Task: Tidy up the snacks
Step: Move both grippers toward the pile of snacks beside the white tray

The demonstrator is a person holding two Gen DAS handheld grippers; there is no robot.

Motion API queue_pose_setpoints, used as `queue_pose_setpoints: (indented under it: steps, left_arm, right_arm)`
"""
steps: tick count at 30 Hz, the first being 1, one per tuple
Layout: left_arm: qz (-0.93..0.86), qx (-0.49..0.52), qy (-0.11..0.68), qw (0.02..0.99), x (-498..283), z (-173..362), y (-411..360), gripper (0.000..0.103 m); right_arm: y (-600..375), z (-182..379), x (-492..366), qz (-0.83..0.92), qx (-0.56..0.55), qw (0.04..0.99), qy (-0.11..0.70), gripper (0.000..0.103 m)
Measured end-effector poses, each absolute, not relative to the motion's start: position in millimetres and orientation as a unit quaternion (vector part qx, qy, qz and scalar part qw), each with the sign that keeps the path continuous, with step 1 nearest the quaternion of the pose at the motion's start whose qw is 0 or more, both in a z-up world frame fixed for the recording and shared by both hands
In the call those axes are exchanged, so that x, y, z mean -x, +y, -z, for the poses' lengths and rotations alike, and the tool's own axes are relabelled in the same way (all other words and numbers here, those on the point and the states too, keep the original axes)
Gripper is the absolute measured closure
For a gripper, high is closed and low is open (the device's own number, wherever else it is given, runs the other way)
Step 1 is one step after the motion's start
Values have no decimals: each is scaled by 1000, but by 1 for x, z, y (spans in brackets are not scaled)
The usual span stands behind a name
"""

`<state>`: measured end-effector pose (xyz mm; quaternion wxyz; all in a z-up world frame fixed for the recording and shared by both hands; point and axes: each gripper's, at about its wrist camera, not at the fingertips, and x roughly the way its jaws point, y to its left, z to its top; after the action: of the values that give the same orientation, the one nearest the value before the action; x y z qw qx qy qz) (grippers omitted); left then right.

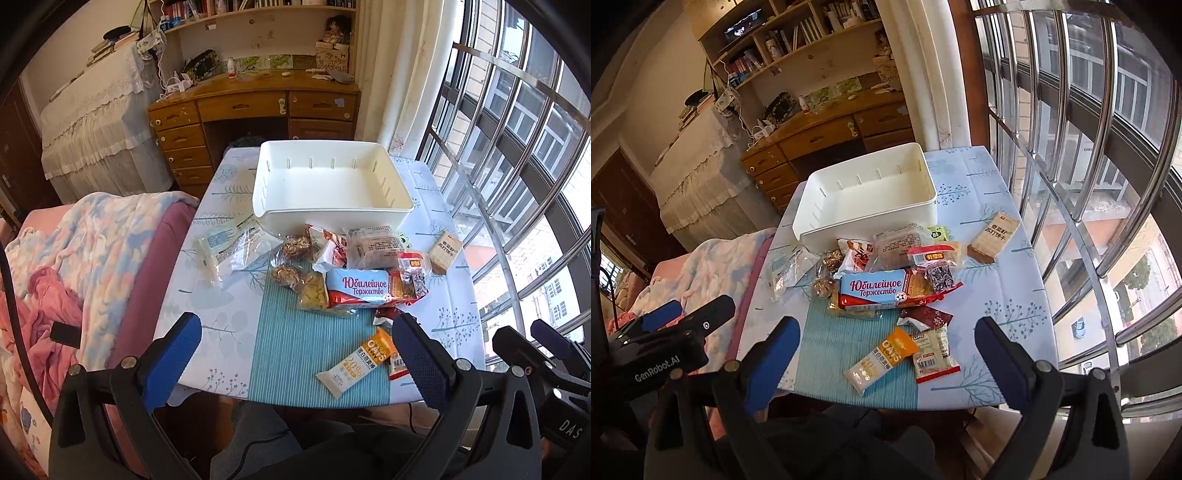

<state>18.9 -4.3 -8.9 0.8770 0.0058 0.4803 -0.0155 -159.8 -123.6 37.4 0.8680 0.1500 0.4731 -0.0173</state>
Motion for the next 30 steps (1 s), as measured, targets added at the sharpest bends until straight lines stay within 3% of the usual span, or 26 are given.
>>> queue_pose_setpoints:
  steps: [14,30]
  left_arm:
    - [32,-17,532,846,-46,34,29,0]
    - [81,-77,581,806,-116,65,96,0]
  right_arm:
    - [-116,2,138,59,-228,809,538,11]
    - [-91,86,118,187,-407,661,602,17]
